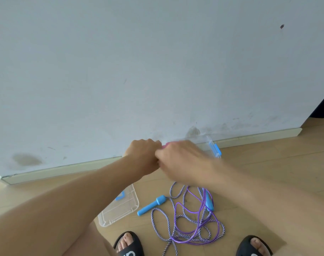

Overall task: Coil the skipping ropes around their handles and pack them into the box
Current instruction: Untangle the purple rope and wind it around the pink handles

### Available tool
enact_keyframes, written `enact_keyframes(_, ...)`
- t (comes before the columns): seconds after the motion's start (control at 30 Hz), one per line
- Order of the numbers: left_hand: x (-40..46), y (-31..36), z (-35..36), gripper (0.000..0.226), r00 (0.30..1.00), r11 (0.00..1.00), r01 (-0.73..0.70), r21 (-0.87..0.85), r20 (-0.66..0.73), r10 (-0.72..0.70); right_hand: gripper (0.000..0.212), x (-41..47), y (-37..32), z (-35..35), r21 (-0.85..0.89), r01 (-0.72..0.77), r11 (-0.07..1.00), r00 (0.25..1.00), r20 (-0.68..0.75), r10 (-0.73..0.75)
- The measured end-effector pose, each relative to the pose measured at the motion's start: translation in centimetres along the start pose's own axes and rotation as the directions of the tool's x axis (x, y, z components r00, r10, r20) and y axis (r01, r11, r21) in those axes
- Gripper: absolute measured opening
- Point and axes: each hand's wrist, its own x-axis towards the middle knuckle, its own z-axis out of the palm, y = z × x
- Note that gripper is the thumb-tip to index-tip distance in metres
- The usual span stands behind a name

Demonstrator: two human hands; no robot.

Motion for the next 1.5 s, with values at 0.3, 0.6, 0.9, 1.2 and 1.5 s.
enact_keyframes(0.3, -0.8, 0.6, -0.3, 0.025, 0.953, 0.979, -0.176, 0.099, -0.232, 0.194, 0.016, -0.4, 6.5, -2.8, 0.784, -0.244, 0.571, 0.967, 0.154, 0.203)
enact_keyframes(0.6, -2.8, 1.4, -2.3, 0.025, 0.885, 0.945, -0.323, 0.048, -0.338, 0.320, 0.018, -0.1, 7.7, -2.7, 0.835, -0.266, 0.482, 0.952, 0.149, 0.267)
enact_keyframes(0.9, -3.4, 0.4, -3.6, 0.015, 0.816, 0.894, -0.409, -0.182, -0.512, 0.269, 0.027, 0.3, 8.4, -1.6, 0.906, -0.239, 0.350, 0.907, 0.080, 0.414)
enact_keyframes(1.2, -1.3, -2.2, -4.1, 0.015, 0.854, 0.894, -0.185, -0.409, -0.517, -0.060, 0.038, -0.8, 5.2, 2.2, 0.936, -0.313, 0.160, 0.788, 0.162, 0.594)
enact_keyframes(1.5, 1.1, -4.0, -1.1, 0.012, 0.921, 0.983, -0.042, -0.179, -0.389, -0.031, 0.041, -2.9, -1.1, 1.3, 0.702, -0.396, 0.591, 0.860, 0.059, 0.506)
